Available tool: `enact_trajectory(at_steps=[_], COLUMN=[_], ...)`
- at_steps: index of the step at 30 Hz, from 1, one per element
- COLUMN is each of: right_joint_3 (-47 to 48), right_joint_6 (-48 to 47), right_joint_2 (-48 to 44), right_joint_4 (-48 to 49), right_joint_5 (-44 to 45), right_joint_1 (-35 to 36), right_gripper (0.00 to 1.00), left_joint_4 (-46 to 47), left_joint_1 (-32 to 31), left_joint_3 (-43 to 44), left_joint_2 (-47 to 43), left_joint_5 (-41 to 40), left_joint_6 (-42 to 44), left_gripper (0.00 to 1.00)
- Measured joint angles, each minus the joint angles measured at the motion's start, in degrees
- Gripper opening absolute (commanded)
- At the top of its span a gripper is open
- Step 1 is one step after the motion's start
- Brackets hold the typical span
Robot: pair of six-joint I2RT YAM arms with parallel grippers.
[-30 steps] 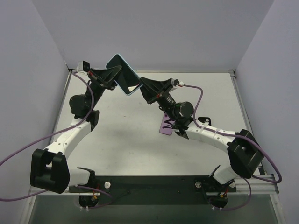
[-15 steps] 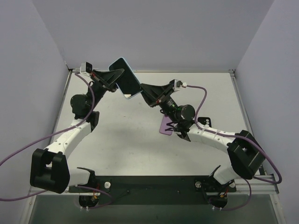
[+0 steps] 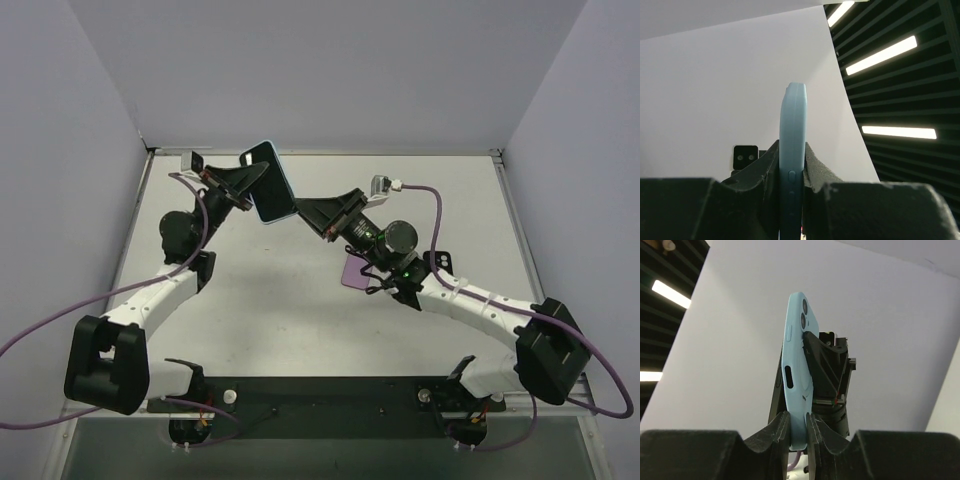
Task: Take the phone out of the phone case
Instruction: Remove the phone case from the phone.
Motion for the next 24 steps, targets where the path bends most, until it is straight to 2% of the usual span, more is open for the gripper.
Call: enact_trajectory(at_steps=[4,7,11,15,18,19,24], right_joint_3=[0.3,1.4,2.6,2.7,2.6,2.5,2.3], right_joint_6=[-3.5,-5.3,-6.6,-6.9,-6.8,-6.6,-6.3], right_joint_2=[-1.9,-2.3,-2.3,-2.3,-1.7,-1.4,0.2], right_joint_4=[-6.8,-10.5,-13.0,-13.3,-13.2,-13.0,-11.9], right_joint_5=[-0.5,-1.7,-3.9,-5.5,-7.1,-7.5,-9.0], right_joint_1=[0.0,0.0,0.0,0.0,0.0,0.0,-0.1], right_gripper=[0.33,0.37,0.38,0.37,0.32,0.27,0.17], left_joint_4=[0.1,0.1,0.5,1.3,2.5,2.8,3.4], left_joint_1=[-0.5,-0.7,-1.0,-1.6,-2.0,-2.0,-2.1], left_joint_3=[-2.2,-2.6,-2.6,-3.3,-4.9,-5.4,-8.8], left_joint_2=[0.0,0.0,0.0,0.0,0.0,0.0,0.0], left_joint_5=[-0.6,-1.1,-1.5,-1.9,-2.6,-2.7,-4.3], left_joint_6=[-0.2,-0.2,0.0,0.1,0.0,0.1,0.1], left_gripper=[0.0,0.0,0.0,0.0,0.0,0.0,0.0])
